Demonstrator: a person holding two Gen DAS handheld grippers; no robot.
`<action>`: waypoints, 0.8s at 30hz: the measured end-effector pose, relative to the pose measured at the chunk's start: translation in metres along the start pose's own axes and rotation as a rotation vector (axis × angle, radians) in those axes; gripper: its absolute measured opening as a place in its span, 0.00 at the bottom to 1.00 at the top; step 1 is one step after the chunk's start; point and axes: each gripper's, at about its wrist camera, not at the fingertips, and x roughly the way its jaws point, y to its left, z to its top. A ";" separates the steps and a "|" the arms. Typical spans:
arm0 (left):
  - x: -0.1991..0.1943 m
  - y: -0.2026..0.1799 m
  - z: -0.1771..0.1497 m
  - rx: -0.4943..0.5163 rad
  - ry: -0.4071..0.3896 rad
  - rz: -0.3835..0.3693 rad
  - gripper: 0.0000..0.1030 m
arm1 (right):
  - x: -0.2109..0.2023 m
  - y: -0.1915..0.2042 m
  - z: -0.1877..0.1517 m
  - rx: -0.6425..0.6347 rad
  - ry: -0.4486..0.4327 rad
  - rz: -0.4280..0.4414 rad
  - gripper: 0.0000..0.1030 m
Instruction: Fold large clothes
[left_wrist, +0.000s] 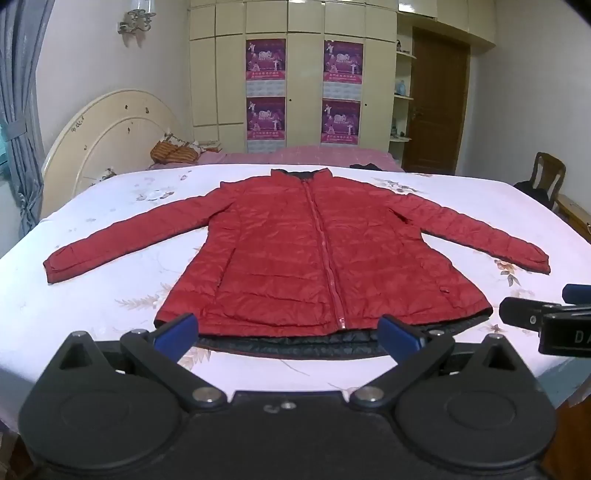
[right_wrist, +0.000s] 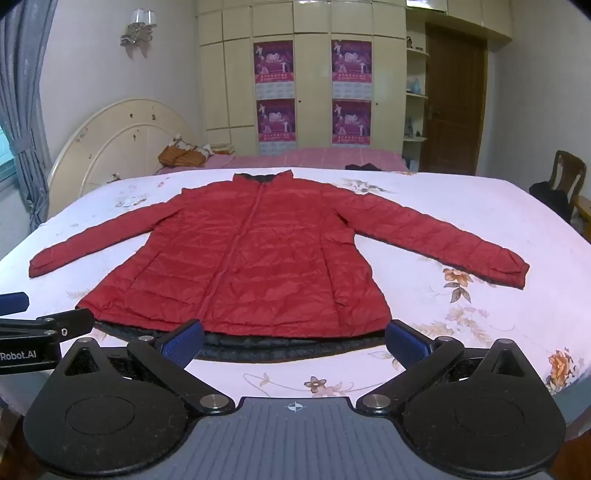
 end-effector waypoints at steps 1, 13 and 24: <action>0.000 0.000 0.000 0.004 0.005 0.000 1.00 | 0.000 0.000 0.000 0.002 0.001 0.003 1.00; 0.001 0.001 0.001 0.005 0.011 0.003 1.00 | 0.000 -0.001 0.000 0.000 -0.002 0.007 1.00; 0.002 0.001 0.002 0.004 0.013 0.004 1.00 | 0.000 -0.003 0.003 0.006 0.002 0.004 1.00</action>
